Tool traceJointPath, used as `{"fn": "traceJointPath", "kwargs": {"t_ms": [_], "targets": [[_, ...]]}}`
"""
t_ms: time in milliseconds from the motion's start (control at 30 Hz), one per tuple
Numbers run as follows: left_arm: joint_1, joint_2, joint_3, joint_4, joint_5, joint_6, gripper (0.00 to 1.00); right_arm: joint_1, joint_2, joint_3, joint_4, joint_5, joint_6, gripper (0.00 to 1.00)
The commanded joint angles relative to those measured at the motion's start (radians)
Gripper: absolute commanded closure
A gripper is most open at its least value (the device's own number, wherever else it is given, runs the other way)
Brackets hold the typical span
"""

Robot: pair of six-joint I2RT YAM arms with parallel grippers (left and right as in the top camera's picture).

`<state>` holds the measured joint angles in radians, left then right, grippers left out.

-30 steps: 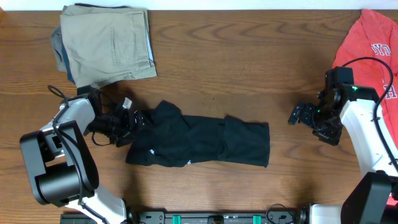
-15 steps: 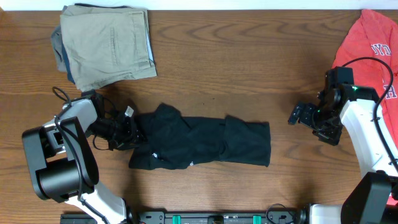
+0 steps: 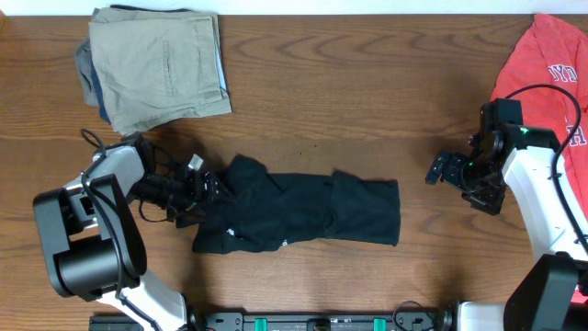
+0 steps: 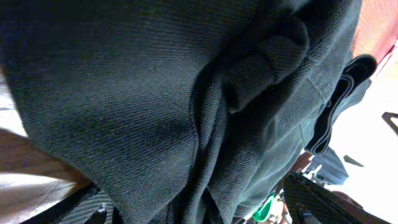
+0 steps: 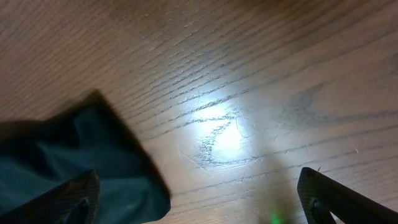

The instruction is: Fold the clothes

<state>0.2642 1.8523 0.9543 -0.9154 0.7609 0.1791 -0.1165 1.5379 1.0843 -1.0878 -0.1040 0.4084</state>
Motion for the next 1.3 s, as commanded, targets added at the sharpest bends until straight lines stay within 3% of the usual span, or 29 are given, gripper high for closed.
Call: {"fn": "traceJointPath", "kwargs": {"t_ms": [0, 167, 333, 367, 533, 633, 900, 1267], "targets": [[-0.049, 0.031, -0.023, 0.023, -0.054, 0.030, 0.11, -0.003, -0.003, 0.007, -0.001, -0.001, -0.013, 0.01], [-0.126, 0.031, -0.023, 0.054, -0.057, 0.016, 0.10, -0.003, -0.003, 0.007, -0.001, -0.001, -0.013, 0.01], [-0.175, 0.031, -0.023, 0.092, -0.131, -0.107, 0.11, -0.003, -0.003, 0.007, -0.001, -0.001, -0.013, 0.01], [-0.183, 0.031, -0.023, 0.097, -0.133, -0.114, 0.15, -0.003, -0.003, 0.007, -0.001, -0.001, -0.013, 0.01], [-0.215, 0.031, -0.023, 0.117, -0.134, -0.161, 0.71, -0.001, -0.003, 0.007, -0.001, -0.001, -0.013, 0.01], [-0.230, 0.031, -0.023, 0.126, -0.168, -0.206, 0.94, -0.001, -0.003, 0.007, -0.001, -0.001, -0.013, 0.01], [-0.225, 0.027, -0.015, 0.112, -0.386, -0.383, 0.94, -0.001, -0.003, 0.007, -0.001, -0.001, -0.013, 0.01], [-0.117, -0.009, 0.202, -0.177, -0.629, -0.418, 0.94, -0.001, -0.003, 0.007, -0.001, -0.001, -0.013, 0.01]]}}
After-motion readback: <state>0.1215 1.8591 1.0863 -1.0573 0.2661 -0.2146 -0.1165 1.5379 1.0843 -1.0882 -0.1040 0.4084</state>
